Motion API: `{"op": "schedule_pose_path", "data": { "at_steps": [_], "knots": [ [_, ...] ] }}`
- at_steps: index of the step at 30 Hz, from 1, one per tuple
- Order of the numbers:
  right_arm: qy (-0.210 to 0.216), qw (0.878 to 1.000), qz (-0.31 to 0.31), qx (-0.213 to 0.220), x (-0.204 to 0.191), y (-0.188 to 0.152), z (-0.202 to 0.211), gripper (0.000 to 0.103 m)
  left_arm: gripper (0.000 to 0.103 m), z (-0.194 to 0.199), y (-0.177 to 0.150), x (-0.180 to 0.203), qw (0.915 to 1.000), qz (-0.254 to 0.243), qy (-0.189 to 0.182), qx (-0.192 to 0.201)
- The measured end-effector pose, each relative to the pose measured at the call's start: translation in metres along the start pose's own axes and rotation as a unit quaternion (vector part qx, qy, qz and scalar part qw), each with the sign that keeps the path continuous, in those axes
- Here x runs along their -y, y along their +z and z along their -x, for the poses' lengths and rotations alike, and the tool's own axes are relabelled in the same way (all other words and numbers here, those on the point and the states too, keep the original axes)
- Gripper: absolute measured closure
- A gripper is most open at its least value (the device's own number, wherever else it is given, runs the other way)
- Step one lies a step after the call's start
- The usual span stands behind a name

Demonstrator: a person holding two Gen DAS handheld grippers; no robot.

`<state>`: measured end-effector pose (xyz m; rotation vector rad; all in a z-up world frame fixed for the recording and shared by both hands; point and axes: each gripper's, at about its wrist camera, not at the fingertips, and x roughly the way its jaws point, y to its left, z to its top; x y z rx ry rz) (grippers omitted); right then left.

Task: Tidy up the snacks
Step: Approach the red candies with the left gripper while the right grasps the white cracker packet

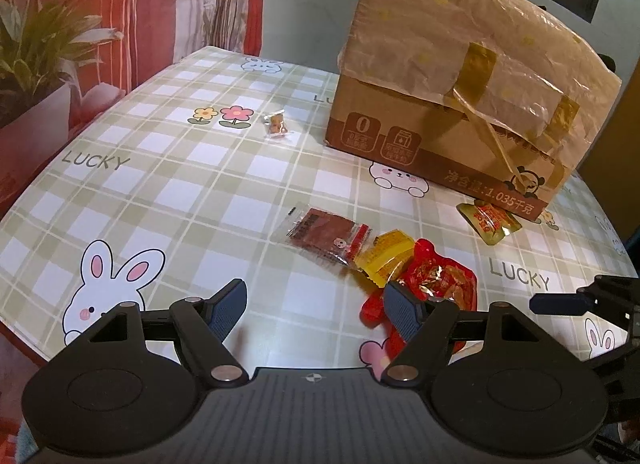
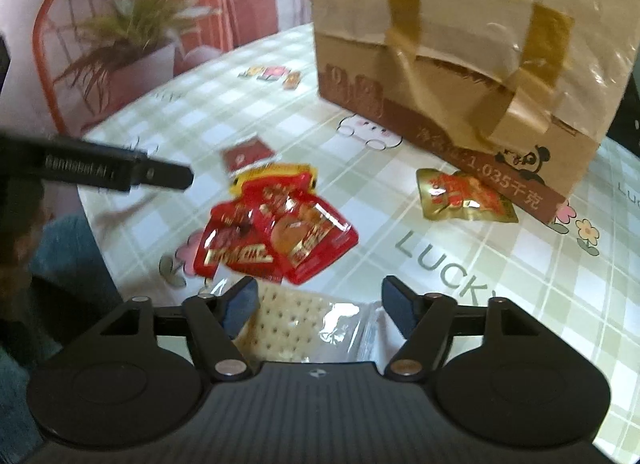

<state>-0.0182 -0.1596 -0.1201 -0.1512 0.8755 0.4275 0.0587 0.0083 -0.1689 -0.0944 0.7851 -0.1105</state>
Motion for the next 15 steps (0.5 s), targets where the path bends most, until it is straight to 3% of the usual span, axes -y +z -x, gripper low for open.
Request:
{"op": "schedule_pose_path", "data": {
  "at_steps": [15],
  "knots": [
    [0.016,0.996,0.061,-0.06,-0.014,-0.006,-0.007,0.012,0.026,-0.002,-0.001,0.001,1.0,-0.001,-0.004,-0.004]
  ]
}}
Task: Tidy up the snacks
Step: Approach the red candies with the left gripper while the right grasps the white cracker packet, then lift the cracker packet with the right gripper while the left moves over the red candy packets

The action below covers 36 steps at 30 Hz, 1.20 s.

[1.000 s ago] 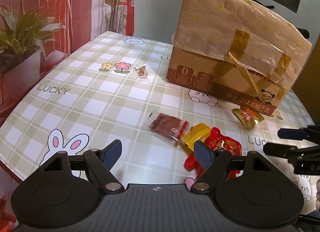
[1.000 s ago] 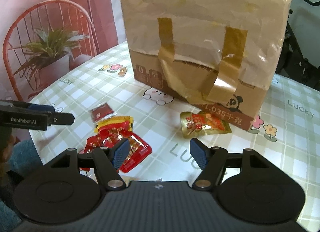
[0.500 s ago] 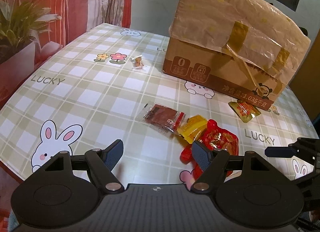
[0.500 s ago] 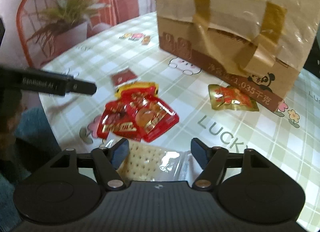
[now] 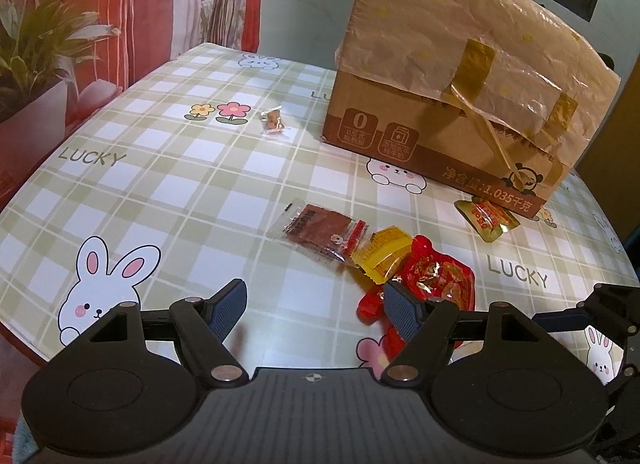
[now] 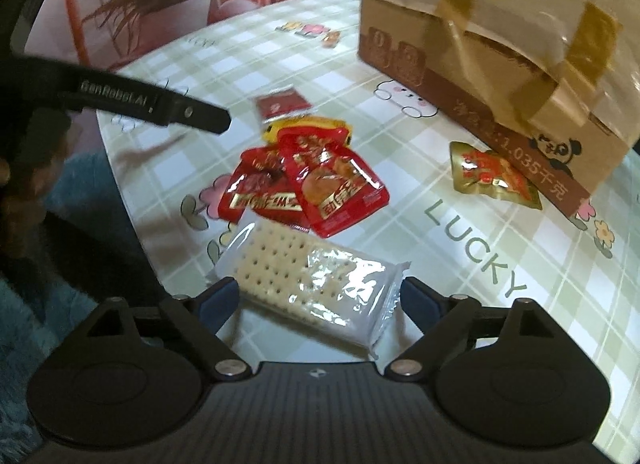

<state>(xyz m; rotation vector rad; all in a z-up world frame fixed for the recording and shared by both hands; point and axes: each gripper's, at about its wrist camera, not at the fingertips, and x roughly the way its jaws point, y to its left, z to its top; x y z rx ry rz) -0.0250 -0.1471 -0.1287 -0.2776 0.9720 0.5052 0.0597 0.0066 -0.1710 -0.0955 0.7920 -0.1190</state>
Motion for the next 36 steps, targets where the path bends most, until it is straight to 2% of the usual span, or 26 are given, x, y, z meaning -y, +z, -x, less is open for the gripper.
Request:
{"op": "schedule_pose_path", "data": {
  "at_steps": [6,16,21,24,28,36],
  "knots": [
    [-0.014,1.0,0.021,-0.001,0.001,0.002,-0.01,0.012,0.026,-0.003,-0.002,0.001,1.0,-0.002,-0.001,-0.005],
    [-0.005,1.0,0.001,0.028,0.02,0.021,-0.029,0.012,0.026,-0.006,-0.002,0.0,0.9999,0.0,0.003,-0.011],
    [-0.006,0.999,0.013,0.029,0.022,0.029,-0.033,0.012,0.026,-0.008,-0.002,0.001,0.9999,-0.002,0.003,-0.014],
    [-0.021,0.999,0.035,0.033,0.017,0.034,-0.031,0.012,0.026,-0.009,-0.001,0.0,0.9999,-0.002,0.005,-0.015],
    [-0.012,0.998,0.041,0.048,0.017,0.038,-0.023,0.012,0.026,-0.01,-0.001,0.0,0.9998,0.001,0.005,-0.018],
    [-0.01,0.997,0.057,0.047,0.022,0.051,-0.03,0.012,0.026,-0.012,-0.002,-0.002,0.9998,0.005,0.005,-0.021]
  ]
}}
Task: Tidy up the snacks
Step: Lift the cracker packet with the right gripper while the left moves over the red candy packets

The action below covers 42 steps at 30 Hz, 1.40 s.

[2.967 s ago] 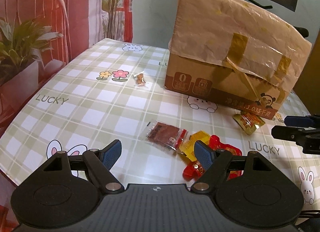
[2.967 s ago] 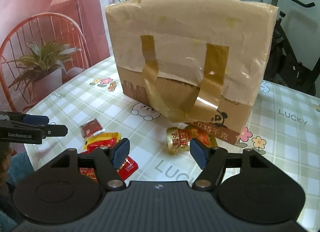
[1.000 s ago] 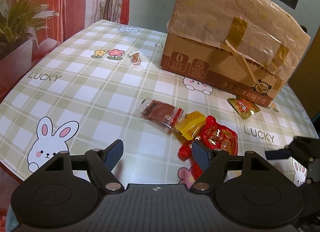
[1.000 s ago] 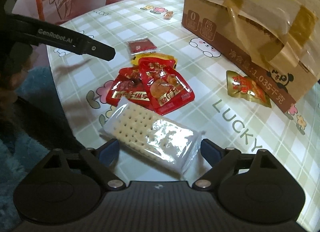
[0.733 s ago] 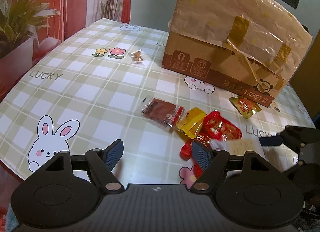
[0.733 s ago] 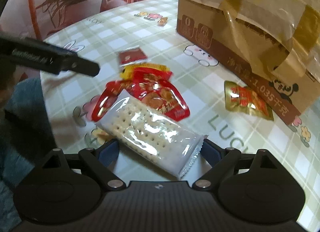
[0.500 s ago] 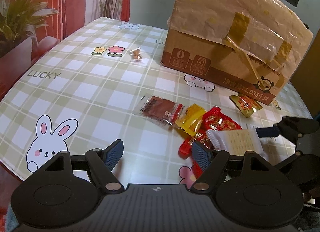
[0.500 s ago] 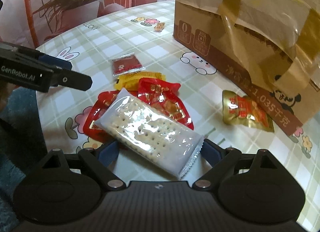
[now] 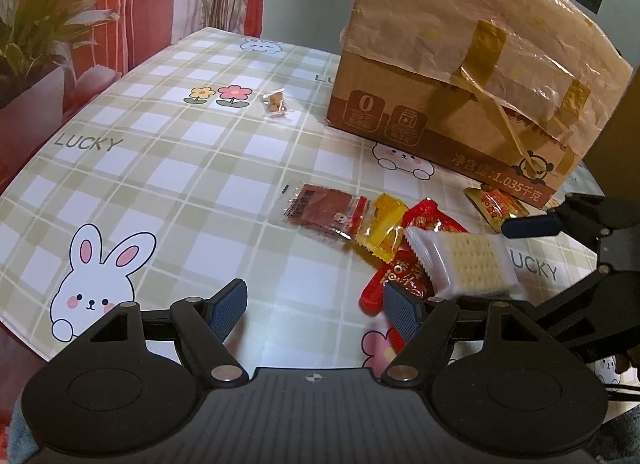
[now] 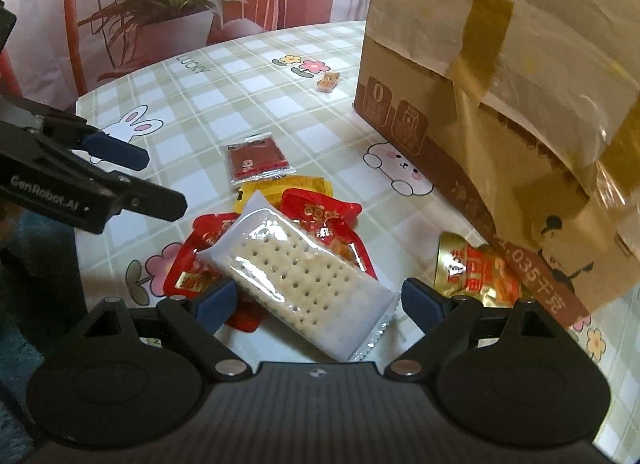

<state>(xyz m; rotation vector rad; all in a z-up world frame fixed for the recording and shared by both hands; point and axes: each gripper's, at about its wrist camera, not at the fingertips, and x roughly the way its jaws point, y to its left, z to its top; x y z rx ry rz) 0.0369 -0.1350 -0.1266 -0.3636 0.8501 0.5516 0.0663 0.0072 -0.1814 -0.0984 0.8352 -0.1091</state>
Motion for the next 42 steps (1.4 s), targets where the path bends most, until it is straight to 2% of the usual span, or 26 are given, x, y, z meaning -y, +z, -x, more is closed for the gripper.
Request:
{"op": "schedule_pose_path", "data": {
  "at_steps": [8,16,20,25,27,31,37,42],
  "knots": [
    [0.01,1.0,0.028,-0.004,0.0,0.011,-0.013,0.012,0.027,0.0,0.0,0.0,1.0,0.002,0.001,-0.001],
    [0.025,0.999,0.029,0.0,0.006,0.013,0.002,0.012,0.027,-0.003,-0.001,0.0,1.0,0.003,-0.003,-0.005],
    [0.018,0.999,0.042,-0.008,0.006,0.017,-0.003,0.012,0.027,-0.003,0.0,0.0,1.0,0.003,-0.003,-0.005],
    [0.044,0.998,0.049,0.003,0.005,0.024,-0.015,0.014,0.027,-0.002,0.0,-0.003,1.0,0.009,-0.001,-0.002],
    [0.056,0.998,0.04,0.003,0.005,0.025,-0.02,0.015,0.027,-0.001,0.0,-0.003,1.0,0.01,-0.001,-0.002],
    [0.087,0.996,-0.006,0.004,0.014,0.018,-0.02,0.028,0.027,-0.001,0.0,-0.002,0.9999,0.012,0.0,-0.001],
    [0.072,0.995,-0.063,0.017,0.027,-0.001,-0.004,0.041,0.027,-0.004,0.0,0.001,0.9999,0.008,-0.003,-0.007],
    [0.015,0.992,-0.117,0.038,0.042,-0.015,0.002,0.044,0.027,-0.005,0.0,0.0,0.9999,0.007,-0.003,-0.009]
  ]
}}
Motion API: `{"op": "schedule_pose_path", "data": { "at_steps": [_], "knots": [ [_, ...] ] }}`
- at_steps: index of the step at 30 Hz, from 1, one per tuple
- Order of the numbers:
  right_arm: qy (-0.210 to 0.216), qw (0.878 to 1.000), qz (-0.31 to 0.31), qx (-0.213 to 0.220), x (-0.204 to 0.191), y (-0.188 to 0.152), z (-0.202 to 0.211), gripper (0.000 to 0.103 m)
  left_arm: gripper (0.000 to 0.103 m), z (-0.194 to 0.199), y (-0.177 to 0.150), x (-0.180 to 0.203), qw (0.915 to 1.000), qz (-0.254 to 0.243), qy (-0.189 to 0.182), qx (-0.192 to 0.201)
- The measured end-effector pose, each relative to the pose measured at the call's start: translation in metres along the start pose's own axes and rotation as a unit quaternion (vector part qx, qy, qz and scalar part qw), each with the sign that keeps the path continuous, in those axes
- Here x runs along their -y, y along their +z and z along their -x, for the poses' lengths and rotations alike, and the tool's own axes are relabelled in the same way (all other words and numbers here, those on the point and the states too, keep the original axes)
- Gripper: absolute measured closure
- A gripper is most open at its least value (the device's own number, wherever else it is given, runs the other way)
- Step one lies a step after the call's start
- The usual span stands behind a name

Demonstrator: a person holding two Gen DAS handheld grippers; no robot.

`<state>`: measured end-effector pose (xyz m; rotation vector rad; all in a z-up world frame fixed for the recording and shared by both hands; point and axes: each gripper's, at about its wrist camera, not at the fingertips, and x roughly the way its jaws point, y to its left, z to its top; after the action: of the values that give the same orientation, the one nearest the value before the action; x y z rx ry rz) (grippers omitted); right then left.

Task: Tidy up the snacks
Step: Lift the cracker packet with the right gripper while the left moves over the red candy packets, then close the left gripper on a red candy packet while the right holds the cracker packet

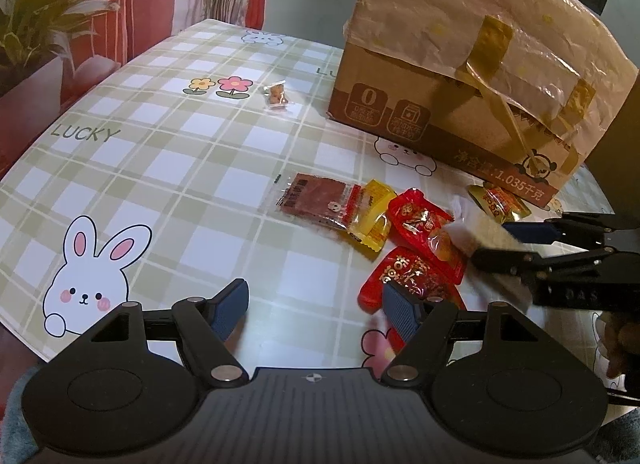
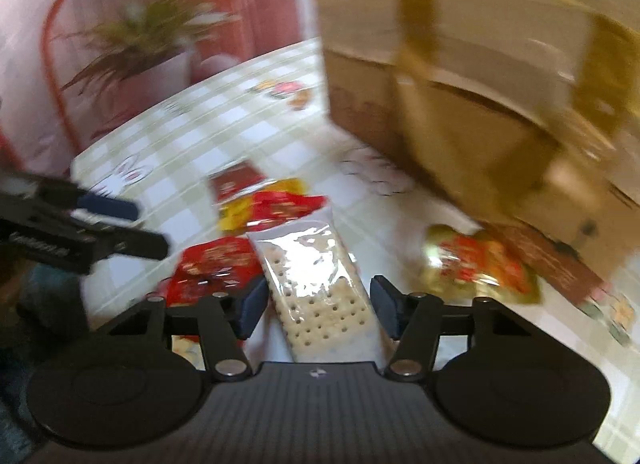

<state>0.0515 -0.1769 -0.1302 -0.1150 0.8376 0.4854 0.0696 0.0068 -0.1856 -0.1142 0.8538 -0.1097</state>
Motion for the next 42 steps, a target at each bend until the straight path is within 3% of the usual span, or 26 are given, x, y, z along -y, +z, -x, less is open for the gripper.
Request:
{"op": "schedule_pose_path", "data": {
  "at_steps": [4,6,10,17,42],
  "knots": [
    [-0.047,0.999,-0.017,0.02,0.009,-0.007,-0.001,0.044,0.03,0.0,0.0,-0.002,1.0,0.0,-0.006,0.002],
    [-0.053,0.998,-0.018,0.026,0.01,-0.012,0.0,0.045,0.036,0.0,0.0,-0.001,0.9999,-0.001,-0.013,0.0],
    [-0.064,0.997,-0.014,0.042,0.008,-0.023,0.002,0.044,0.036,-0.003,-0.002,0.008,0.9994,-0.01,-0.031,-0.008],
    [-0.063,0.995,-0.004,0.078,0.008,-0.038,0.006,0.045,0.036,-0.008,-0.003,0.026,0.9988,-0.025,-0.038,-0.017],
    [-0.033,0.994,-0.042,0.095,0.019,-0.042,0.013,0.044,0.03,-0.028,-0.002,0.059,0.9966,-0.083,-0.001,-0.006]
  ]
}}
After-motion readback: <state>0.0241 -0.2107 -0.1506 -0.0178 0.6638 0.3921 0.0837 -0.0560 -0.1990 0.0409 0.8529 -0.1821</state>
